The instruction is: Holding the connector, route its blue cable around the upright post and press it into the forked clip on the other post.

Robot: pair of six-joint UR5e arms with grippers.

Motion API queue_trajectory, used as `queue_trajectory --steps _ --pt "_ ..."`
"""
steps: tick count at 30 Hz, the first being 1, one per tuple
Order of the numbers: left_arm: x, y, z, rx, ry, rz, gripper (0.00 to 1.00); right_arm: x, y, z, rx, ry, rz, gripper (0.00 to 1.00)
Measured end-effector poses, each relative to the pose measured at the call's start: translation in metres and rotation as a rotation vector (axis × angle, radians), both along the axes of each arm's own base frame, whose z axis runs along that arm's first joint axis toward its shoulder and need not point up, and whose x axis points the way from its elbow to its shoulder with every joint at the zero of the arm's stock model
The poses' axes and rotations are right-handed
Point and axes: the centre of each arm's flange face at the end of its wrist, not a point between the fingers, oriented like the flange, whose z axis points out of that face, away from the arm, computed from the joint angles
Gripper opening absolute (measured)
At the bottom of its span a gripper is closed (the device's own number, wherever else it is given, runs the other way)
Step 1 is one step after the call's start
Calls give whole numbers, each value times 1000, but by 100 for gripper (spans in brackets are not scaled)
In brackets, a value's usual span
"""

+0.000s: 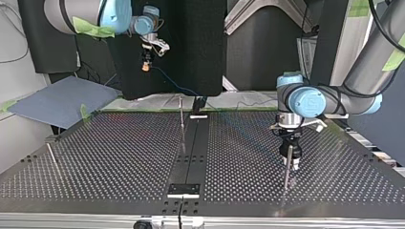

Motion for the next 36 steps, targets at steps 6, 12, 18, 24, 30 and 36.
queue_trajectory --steps 6,12,18,24,30,36 --pt "0 0 0 0 1 1 75 -3 11 -21 1 1 19 0" --pt "0 0 0 0 0 2 75 -9 23 -40 16 9 34 0" --pt "0 1 0 0 0 3 75 -14 48 -63 64 56 87 0" --pt "1 2 0 0 -1 5 75 -13 65 -65 116 69 141 0" --pt "1 4 0 0 -2 8 75 -8 69 -50 138 75 161 0" --pt "1 5 0 -1 -2 13 75 -4 68 -30 156 69 149 0"
